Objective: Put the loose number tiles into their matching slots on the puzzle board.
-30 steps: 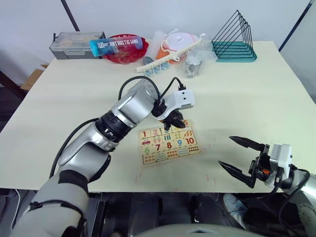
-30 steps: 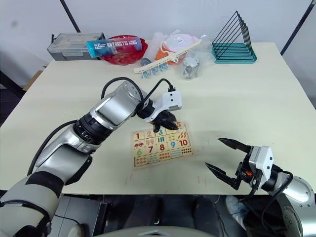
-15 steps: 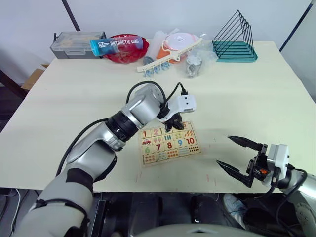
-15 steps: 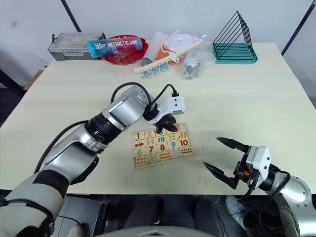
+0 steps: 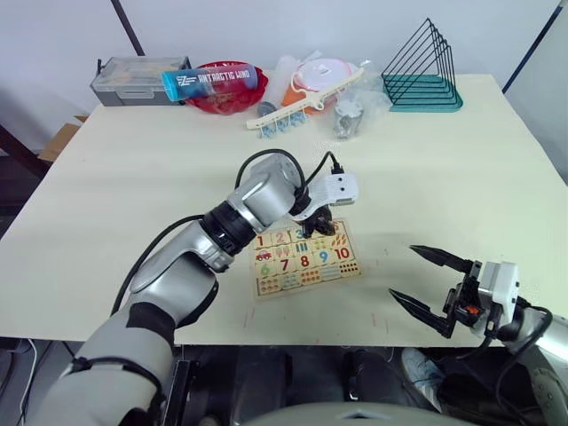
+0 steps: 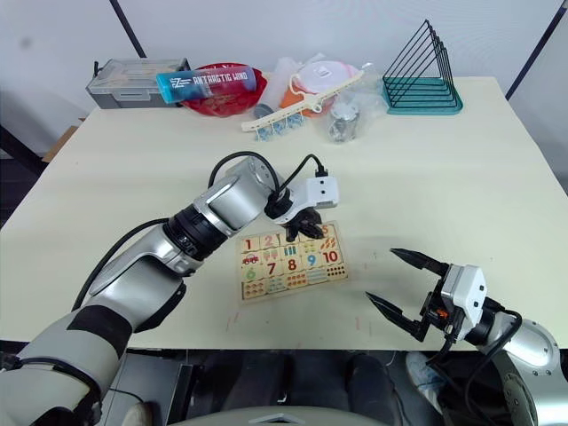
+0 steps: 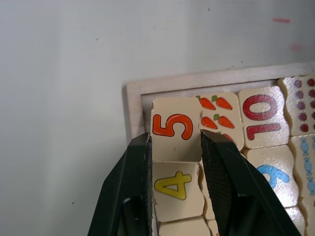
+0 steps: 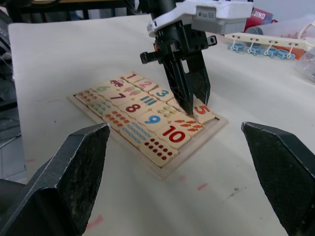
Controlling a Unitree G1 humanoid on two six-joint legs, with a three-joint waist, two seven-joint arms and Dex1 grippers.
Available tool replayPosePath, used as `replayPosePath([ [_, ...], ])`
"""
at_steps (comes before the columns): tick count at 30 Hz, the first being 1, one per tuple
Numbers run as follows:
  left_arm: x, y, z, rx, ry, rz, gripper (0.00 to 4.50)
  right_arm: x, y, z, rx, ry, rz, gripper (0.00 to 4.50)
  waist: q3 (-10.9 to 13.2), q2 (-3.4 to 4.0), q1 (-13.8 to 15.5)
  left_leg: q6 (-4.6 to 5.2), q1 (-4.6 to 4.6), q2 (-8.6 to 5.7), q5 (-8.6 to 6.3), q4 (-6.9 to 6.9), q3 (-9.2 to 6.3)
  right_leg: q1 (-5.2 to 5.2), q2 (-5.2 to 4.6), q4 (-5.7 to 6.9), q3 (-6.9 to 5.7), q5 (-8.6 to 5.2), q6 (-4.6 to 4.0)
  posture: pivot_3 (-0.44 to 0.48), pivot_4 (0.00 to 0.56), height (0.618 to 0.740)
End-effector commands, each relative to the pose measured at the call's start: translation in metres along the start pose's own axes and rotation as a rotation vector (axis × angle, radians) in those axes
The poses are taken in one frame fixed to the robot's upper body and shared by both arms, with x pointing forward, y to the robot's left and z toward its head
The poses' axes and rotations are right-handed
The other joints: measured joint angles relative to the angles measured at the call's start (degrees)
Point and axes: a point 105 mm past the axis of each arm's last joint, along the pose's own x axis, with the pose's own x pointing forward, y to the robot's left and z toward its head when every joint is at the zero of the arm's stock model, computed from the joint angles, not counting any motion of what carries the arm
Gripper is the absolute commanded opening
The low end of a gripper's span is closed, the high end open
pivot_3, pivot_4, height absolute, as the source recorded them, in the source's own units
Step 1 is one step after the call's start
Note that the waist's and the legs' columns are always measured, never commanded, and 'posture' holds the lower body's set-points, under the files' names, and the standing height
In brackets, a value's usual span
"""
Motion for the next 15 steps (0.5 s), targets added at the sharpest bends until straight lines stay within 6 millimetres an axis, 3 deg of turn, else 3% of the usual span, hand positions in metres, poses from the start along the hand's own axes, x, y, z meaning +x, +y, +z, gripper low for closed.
replayPosePath([
  [1, -0.0037, 0.0025, 0.0084, 0.047, -0.012, 0.027, 0.97, 0.0000, 0.0007, 0.0064, -0.027, -0.023, -0.008, 4.50, 0.0, 0.00, 0.0, 0.00, 0.00, 0.00, 0.00, 0.00, 0.00, 0.00, 0.00, 0.00, 0.00, 0.00, 0.00, 0.000, 0.150, 0.740],
  [15, -0.0020, 0.0029, 0.0049, 0.050, -0.005, 0.026, 0.97, -0.0013, 0.0010, 0.0098, -0.029, -0.028, -0.019, 4.50, 0.0, 0.00, 0.0, 0.00, 0.00, 0.00, 0.00, 0.00, 0.00, 0.00, 0.00, 0.00, 0.00, 0.00, 0.00, 0.000, 0.150, 0.740],
])
